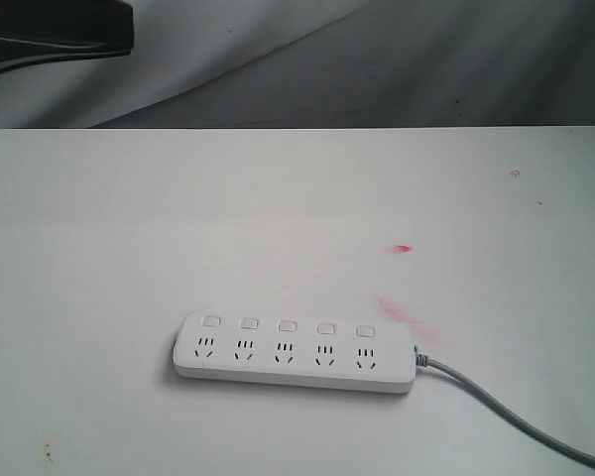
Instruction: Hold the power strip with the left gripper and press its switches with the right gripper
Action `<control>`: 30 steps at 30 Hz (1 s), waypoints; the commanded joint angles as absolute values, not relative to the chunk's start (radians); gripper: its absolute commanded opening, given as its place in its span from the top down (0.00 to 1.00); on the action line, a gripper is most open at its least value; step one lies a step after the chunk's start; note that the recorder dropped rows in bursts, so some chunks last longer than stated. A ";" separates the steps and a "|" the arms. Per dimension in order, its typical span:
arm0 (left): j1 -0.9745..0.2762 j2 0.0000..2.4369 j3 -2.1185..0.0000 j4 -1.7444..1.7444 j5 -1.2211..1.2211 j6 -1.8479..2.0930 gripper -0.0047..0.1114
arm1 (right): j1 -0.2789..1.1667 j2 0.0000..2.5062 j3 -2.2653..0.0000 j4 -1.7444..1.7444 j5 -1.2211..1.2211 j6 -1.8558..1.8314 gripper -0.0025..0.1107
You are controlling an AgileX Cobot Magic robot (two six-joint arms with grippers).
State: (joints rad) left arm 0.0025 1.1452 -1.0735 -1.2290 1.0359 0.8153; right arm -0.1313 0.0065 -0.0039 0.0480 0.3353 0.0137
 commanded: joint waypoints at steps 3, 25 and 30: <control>0.000 1.094 -1.076 -1.221 0.753 0.770 0.96 | -0.139 0.000 0.000 0.045 0.335 0.014 0.98; 0.000 0.549 -1.075 -0.152 0.473 0.098 0.96 | -0.139 0.000 0.000 0.045 0.335 0.012 0.98; 0.000 0.547 -1.075 -0.122 0.471 0.061 0.96 | -0.139 0.000 0.000 0.045 0.335 0.012 0.98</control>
